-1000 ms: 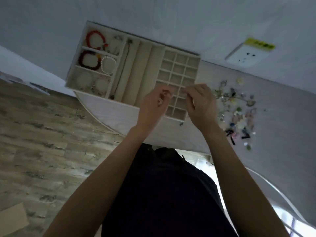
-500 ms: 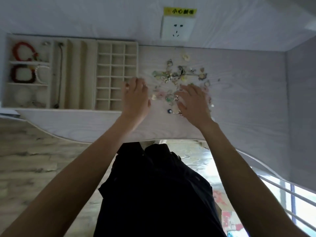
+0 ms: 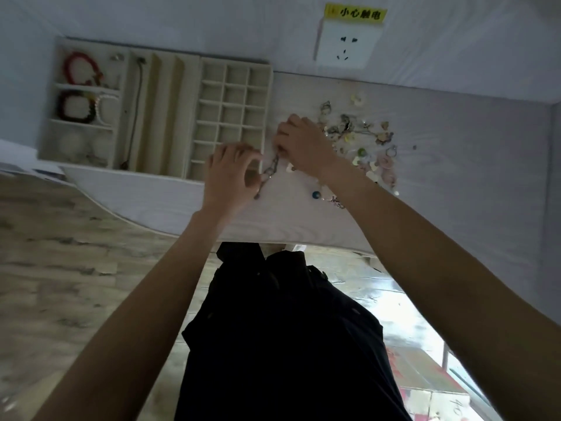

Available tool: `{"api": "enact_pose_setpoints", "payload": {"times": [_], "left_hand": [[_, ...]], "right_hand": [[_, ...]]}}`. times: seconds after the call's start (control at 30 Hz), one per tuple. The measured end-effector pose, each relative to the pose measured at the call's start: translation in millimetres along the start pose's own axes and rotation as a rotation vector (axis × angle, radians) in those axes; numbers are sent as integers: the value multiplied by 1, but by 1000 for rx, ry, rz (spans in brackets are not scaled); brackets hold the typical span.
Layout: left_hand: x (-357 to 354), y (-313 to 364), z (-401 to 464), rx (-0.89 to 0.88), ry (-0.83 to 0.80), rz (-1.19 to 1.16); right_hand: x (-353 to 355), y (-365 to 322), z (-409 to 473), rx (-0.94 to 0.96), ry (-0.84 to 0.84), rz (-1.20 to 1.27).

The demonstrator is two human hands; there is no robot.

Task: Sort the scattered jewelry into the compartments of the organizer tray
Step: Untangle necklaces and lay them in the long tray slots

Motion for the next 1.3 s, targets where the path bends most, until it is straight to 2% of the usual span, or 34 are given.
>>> {"api": "enact_pose_setpoints", "payload": {"times": [0.13,0.3,0.43,0.5,0.63,0.9,1.3], "left_hand": [[0,7,14,-55,-44,114],[-5,22,30,-119,-201,320],[-10,28,33,-136,-215,368],[-12,28,34,-119,-209,367],[-17,32,40,-87,-154,327],[-26,35,59,-184,-138,224],[-29,32,67,-269,-158,239]], "right_hand": [[-4,8,-12,21,35,24],[5,16,-30,-167,88,293],[9,19,-40,-360,121,671],[9,16,-42,-392,129,751],[9,15,-44,-412,145,816],[14,22,-42,-436,220,805],[15,26,-47,-564,242,861]]}}
Point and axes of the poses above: each hand's wrist, its own z-axis towards the middle knuckle, its own x-axis out of the back of the hand, y = z × x, the point moved 2 cm from there along z, towards the middle knuckle, and after that the axes turned 4 degrees about y, right-handed, at the moved point
